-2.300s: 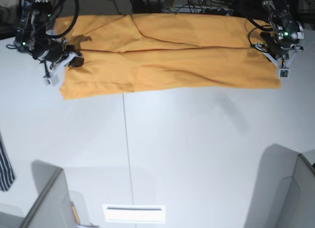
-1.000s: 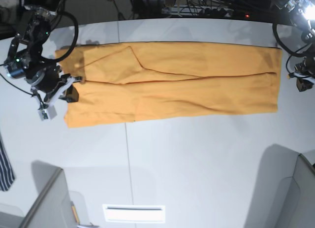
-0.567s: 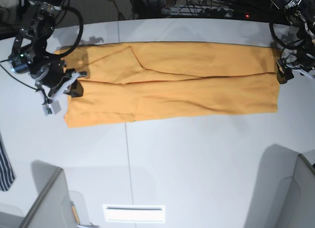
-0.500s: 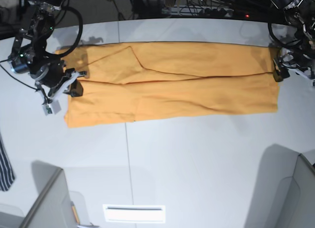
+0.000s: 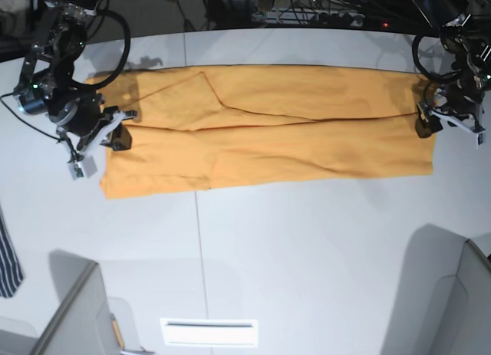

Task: Fold the T-shirt properly
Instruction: 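Move both grippers to the ends of the folded strip and grasp them, then lift the strip end with the left gripper and fold it toward the right gripper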

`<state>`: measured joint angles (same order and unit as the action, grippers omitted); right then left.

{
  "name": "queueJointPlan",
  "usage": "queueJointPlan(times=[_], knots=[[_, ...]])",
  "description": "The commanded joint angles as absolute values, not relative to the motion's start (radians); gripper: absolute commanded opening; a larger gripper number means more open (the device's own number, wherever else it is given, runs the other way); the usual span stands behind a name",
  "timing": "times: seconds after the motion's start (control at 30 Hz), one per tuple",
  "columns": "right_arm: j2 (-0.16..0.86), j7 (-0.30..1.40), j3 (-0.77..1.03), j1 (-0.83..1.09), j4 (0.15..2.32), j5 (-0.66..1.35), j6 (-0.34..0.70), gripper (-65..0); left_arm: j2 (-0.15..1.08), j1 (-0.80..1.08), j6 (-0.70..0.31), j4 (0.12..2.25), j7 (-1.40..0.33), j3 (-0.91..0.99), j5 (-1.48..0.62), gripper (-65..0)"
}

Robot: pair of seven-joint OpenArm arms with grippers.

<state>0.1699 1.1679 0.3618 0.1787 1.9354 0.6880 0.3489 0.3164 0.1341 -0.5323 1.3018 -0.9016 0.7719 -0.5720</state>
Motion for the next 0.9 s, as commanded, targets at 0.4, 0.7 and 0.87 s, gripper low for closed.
queueJointPlan(times=[0.4, 0.7, 0.87], knots=[[0.18, 1.142, 0.374, 0.196, 1.952, 0.704, 0.351, -65.0, 0.325, 0.143, -0.539, 1.297, -0.935, 0.782, -0.565, -65.0], [0.18, 1.148, 0.374, 0.199, 1.951, 0.705, 0.351, -65.0, 0.351, 0.114, -0.539, 1.314, -0.935, 0.92, -0.565, -65.0], [0.18, 1.147, 0.374, 0.199, 1.951, 0.705, 0.351, -65.0, 0.363, 0.136, -0.539, 1.458, -0.938, 0.929, -0.562, -65.0]])
